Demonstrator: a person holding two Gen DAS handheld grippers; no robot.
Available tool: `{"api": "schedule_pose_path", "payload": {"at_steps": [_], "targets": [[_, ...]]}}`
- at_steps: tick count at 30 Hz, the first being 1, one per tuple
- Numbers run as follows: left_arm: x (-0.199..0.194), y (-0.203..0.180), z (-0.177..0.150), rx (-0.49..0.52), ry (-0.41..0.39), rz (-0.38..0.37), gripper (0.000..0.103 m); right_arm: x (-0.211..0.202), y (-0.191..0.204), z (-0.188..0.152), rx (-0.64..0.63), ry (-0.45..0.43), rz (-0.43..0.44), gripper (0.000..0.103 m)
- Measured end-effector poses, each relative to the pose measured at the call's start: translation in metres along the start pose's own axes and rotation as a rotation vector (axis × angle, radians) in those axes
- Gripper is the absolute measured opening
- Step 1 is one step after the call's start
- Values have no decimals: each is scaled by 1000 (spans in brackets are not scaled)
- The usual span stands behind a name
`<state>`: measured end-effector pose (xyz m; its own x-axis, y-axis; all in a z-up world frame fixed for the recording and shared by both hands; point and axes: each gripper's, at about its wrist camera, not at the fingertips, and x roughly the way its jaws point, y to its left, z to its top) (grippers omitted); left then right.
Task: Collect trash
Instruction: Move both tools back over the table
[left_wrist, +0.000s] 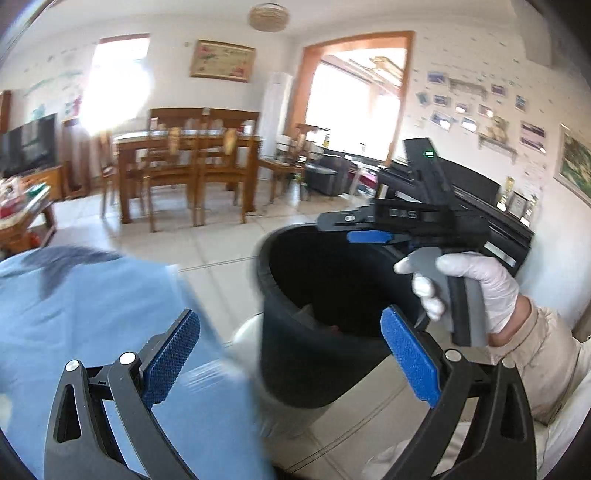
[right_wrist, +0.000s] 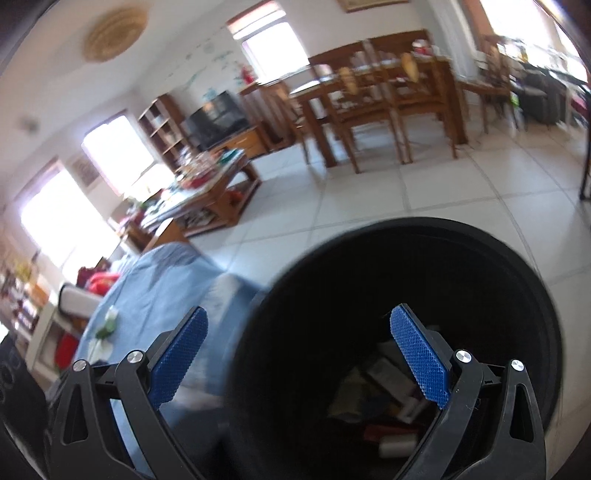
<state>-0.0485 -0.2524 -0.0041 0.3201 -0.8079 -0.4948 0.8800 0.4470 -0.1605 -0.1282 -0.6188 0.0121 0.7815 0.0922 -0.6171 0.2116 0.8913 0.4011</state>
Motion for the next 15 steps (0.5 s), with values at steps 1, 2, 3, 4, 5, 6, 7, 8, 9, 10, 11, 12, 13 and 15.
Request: {"api": "schedule_pose_path", "payload": {"at_steps": [1, 2, 3, 4, 5, 6, 7, 8, 9, 10, 11, 12, 13, 15], "targets": [[-8, 9, -3, -11, -3, 14, 98, 6, 16, 1, -26, 13, 12, 98], [-19, 22, -6, -26, -6, 40, 98, 13, 32, 2, -53, 24, 26, 98], [-29, 37, -10, -42, -7, 63, 98, 19, 47, 3, -79, 32, 39, 98], [-38, 49, -12, -55, -6, 78, 98, 26, 65, 4, -113, 42, 55, 98], [-48, 63, -15, -72, -6, 95, 98, 33, 81, 4, -142, 51, 69, 98], [-60, 78, -20, -88, -7, 109, 98, 40, 95, 5, -164, 61, 84, 98], [-68, 88, -23, -98, -5, 115, 98, 47, 110, 5, -186, 73, 103, 98], [-78, 101, -27, -106, 2, 124, 98, 54, 123, 6, -206, 83, 120, 98], [-87, 113, -31, -106, 10, 144, 98, 62, 139, 6, -232, 93, 137, 98], [-94, 123, -33, -105, 16, 160, 98, 67, 151, 5, -250, 100, 148, 98], [-102, 136, -35, -106, 27, 175, 98, 75, 167, 5, -274, 110, 164, 98], [-108, 149, -37, -116, 40, 185, 98, 84, 181, 4, -295, 119, 180, 98], [-114, 161, -39, -124, 49, 191, 98, 90, 191, 4, -309, 125, 192, 98], [-120, 181, -40, -138, 71, 190, 98, 104, 214, 0, -342, 143, 221, 98]]}}
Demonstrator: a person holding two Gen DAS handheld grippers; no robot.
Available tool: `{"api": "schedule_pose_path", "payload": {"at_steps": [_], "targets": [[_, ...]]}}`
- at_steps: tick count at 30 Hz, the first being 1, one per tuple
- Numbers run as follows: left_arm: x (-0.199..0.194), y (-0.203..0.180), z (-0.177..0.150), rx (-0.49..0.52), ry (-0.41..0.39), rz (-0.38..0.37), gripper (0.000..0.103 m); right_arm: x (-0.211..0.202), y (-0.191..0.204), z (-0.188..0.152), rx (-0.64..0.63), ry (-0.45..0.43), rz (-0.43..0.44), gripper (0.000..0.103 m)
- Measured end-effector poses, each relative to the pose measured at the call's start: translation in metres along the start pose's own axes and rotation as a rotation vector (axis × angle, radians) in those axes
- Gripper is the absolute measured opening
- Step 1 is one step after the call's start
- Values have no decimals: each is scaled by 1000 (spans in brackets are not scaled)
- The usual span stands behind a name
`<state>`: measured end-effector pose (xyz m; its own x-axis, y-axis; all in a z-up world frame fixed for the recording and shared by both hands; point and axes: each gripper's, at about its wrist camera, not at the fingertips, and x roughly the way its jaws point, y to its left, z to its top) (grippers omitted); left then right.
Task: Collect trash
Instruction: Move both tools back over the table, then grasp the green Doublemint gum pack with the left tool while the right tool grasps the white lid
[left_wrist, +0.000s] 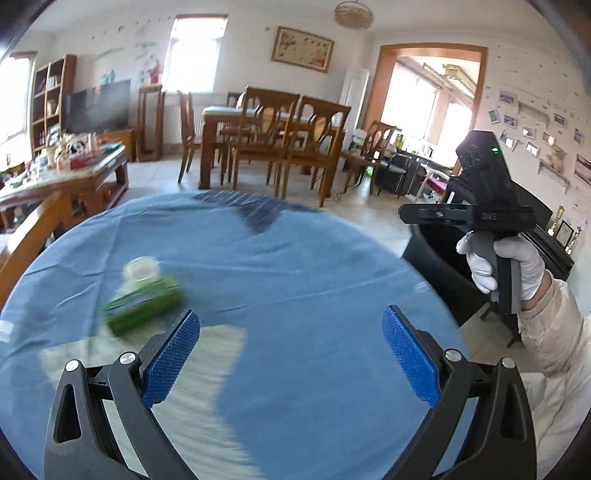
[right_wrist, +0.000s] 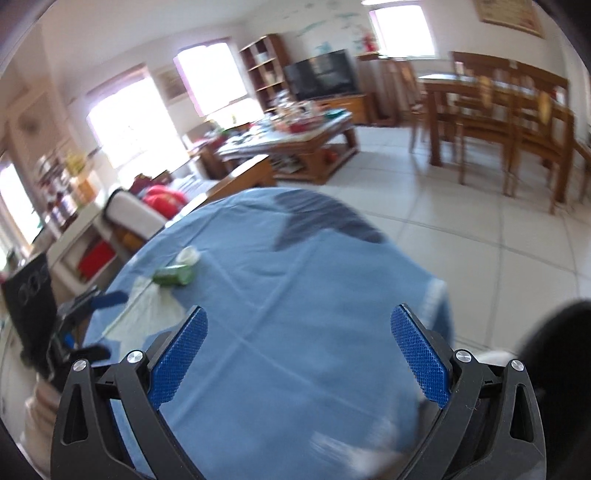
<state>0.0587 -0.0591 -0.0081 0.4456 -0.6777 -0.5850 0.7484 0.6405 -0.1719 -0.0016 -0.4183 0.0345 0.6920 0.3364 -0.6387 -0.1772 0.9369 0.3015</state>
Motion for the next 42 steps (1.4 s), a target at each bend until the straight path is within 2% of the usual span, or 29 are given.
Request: {"api": "schedule_pose_path", "payload": {"at_steps": [7, 11, 16, 25, 29, 31, 32, 33, 36, 40, 42], "targets": [[19, 50, 4, -12, 102, -15, 98, 66, 49, 22, -79, 59, 74, 97], [27, 70, 9, -9, 128, 2, 98, 98, 68, 30, -115, 90, 97, 98], [40, 90, 13, 41, 170, 24, 98, 125, 82, 36, -160, 124, 118, 97], [60, 99, 10, 133, 262, 60, 98, 164, 107, 49, -235, 169, 139, 97], [66, 104, 7, 126, 283, 47, 97, 178, 114, 52, -263, 180, 145, 97], [64, 108, 8, 110, 278, 61, 92, 186, 121, 54, -282, 184, 150, 97], [63, 109, 9, 103, 271, 77, 81, 189, 123, 55, -288, 183, 154, 97], [61, 113, 10, 84, 259, 101, 65, 194, 127, 57, -294, 185, 159, 96], [53, 127, 12, -16, 245, 104, 33, 205, 136, 61, -303, 191, 163, 91], [46, 122, 10, -13, 277, 121, 31, 219, 146, 68, -309, 198, 162, 81], [42, 116, 7, -7, 292, 130, 31, 225, 148, 72, -302, 196, 160, 80]]}}
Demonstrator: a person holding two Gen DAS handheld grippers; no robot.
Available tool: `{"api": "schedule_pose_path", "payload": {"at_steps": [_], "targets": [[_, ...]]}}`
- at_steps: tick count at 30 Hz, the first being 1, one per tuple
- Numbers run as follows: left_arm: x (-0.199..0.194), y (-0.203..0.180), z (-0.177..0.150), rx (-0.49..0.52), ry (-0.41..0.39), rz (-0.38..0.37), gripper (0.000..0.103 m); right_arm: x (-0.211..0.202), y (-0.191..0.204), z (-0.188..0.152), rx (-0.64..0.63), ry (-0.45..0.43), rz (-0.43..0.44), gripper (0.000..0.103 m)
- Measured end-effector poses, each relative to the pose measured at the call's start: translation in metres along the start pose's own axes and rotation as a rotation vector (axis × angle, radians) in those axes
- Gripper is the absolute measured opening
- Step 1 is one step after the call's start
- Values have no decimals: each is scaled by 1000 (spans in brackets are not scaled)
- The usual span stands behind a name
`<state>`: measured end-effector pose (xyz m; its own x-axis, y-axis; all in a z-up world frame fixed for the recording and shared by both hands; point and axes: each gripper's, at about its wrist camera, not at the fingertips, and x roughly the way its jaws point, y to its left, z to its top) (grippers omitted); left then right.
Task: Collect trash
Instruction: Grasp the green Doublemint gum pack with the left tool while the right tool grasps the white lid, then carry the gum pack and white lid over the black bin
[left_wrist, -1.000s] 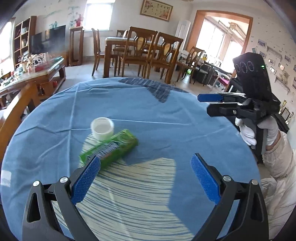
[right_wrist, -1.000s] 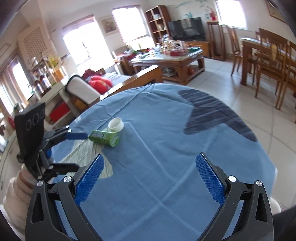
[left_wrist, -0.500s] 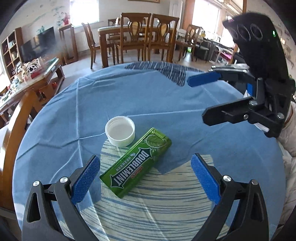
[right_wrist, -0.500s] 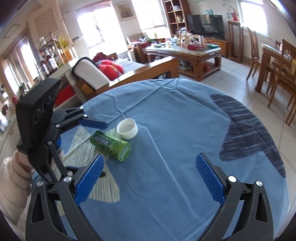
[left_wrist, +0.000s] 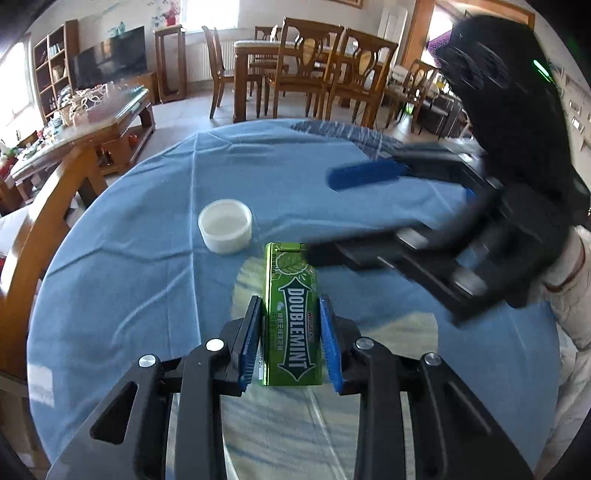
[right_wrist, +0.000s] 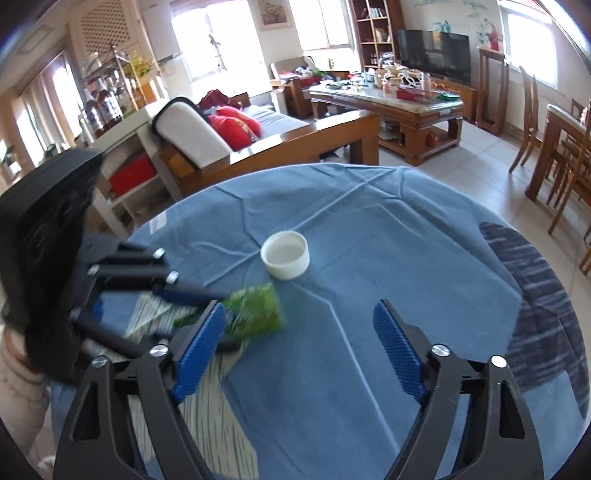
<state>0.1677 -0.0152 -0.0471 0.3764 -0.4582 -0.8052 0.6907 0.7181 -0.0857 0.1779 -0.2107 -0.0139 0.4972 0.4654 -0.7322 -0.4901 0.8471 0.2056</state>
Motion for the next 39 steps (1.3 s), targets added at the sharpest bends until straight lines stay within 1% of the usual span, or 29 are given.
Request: {"api": "schedule_pose_path", "payload": {"at_steps": [3, 7, 9, 12, 13, 14, 16, 19, 20, 21, 23, 26, 28, 31, 33, 35, 37, 38, 39], "targets": [[-10, -4, -13, -18, 0, 3, 31, 12, 2, 10, 3, -3, -4, 79], [-19, -6, -26, -47, -6, 15, 31, 35, 11, 21, -23, 30, -24, 73], [-25, -6, -33, -71, -13, 21, 31, 50, 16, 25, -49, 51, -53, 67], [-34, -3, -41, -92, -31, 44, 31, 60, 23, 31, -65, 52, -79, 58], [-40, -3, -44, -102, -53, 47, 31, 63, 23, 33, -61, 58, -85, 53], [-44, -2, -45, -111, -71, 43, 31, 65, 25, 34, -66, 56, -119, 46], [-50, -4, -46, -129, -100, 47, 31, 67, 29, 35, -96, 57, -169, 37], [-52, -7, -49, -143, -116, 48, 31, 66, 30, 31, -82, 58, -174, 36], [-54, -9, -49, -147, -130, 48, 31, 65, 28, 30, -68, 57, -167, 36], [-57, -9, -49, -153, -147, 40, 31, 60, 24, 27, -35, 55, -136, 36], [-61, -13, -51, -162, -169, 22, 31, 48, 15, 20, 36, 42, -65, 36], [-64, -23, -48, -163, -194, 9, 31, 14, -3, 7, 154, -21, 55, 36], [-64, -37, -44, -159, -212, -19, 31, -18, -16, -9, 238, -78, 140, 36], [-63, -60, -37, -139, -237, -49, 31, -69, -34, -35, 321, -157, 220, 36], [-62, -79, -32, -121, -256, -73, 31, -102, -45, -54, 360, -201, 246, 36], [-61, -102, -25, -101, -284, -117, 31, -139, -60, -79, 404, -249, 256, 36], [-56, -132, -16, -70, -304, -162, 31, -179, -78, -108, 446, -303, 240, 36], [-53, -148, -12, -54, -312, -186, 31, -193, -83, -116, 457, -321, 228, 36], [-49, -164, -7, -36, -316, -214, 31, -213, -92, -131, 473, -348, 205, 36]]}}
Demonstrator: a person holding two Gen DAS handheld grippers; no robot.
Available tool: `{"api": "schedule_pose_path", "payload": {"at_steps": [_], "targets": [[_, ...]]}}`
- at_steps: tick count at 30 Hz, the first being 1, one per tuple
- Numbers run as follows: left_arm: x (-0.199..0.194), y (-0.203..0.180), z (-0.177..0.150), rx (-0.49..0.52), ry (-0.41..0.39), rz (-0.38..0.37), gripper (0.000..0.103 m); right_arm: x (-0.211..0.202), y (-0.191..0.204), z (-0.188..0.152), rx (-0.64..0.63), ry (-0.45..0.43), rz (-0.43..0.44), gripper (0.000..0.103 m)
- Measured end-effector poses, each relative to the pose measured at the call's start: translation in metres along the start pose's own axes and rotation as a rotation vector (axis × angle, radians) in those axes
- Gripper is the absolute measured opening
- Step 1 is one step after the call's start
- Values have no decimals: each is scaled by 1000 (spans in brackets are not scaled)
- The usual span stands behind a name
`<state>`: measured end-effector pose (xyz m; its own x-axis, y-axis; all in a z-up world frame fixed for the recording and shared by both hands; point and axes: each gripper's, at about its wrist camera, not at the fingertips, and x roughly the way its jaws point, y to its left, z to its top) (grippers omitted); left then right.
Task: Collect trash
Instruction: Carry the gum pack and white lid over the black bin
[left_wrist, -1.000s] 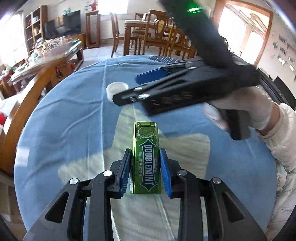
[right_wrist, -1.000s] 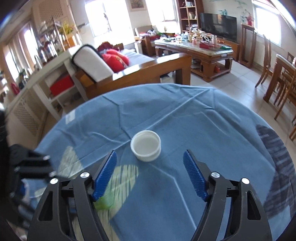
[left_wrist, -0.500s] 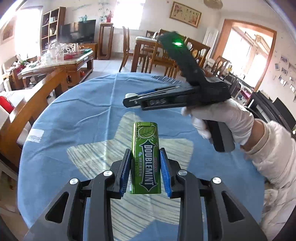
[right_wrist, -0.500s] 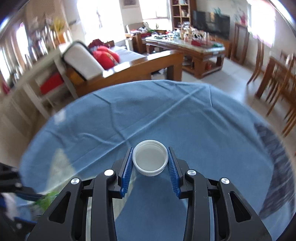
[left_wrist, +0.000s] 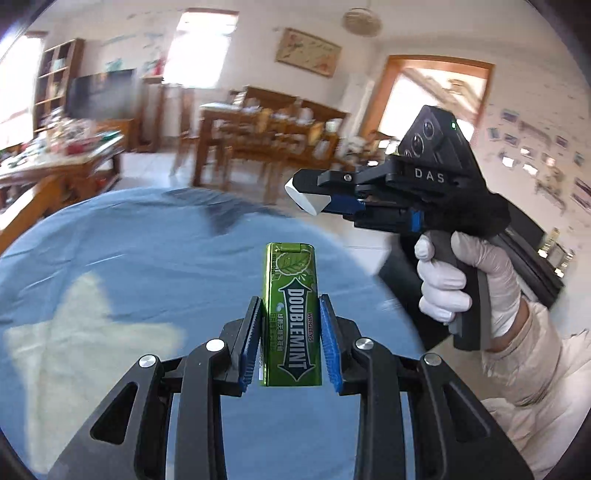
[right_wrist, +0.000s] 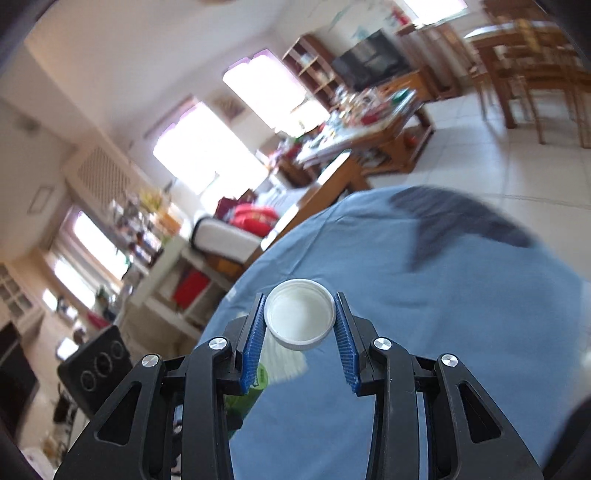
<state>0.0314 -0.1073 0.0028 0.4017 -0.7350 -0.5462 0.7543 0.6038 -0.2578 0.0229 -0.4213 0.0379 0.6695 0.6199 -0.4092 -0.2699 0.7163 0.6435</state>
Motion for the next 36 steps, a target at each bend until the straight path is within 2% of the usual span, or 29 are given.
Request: {"api": "schedule_pose_path", "payload": {"at_steps": [5, 10, 15, 18, 25, 36], "targets": [[48, -66, 8, 55, 6, -130, 31, -115, -53, -15, 54, -141, -113, 36], [105, -121, 13, 96, 39, -241, 31, -209, -117, -36, 156, -269, -212, 36], [158, -164, 13, 140, 91, -296, 31, -268, -167, -60, 237, -342, -278, 36], [181, -185, 11, 168, 121, -301, 31, -290, -188, -74, 275, -369, -296, 37], [205, -202, 7, 211, 169, -293, 31, -313, -224, -98, 337, -395, -296, 36], [221, -220, 1, 256, 204, -268, 31, -313, -224, -99, 345, -399, -282, 37]]}}
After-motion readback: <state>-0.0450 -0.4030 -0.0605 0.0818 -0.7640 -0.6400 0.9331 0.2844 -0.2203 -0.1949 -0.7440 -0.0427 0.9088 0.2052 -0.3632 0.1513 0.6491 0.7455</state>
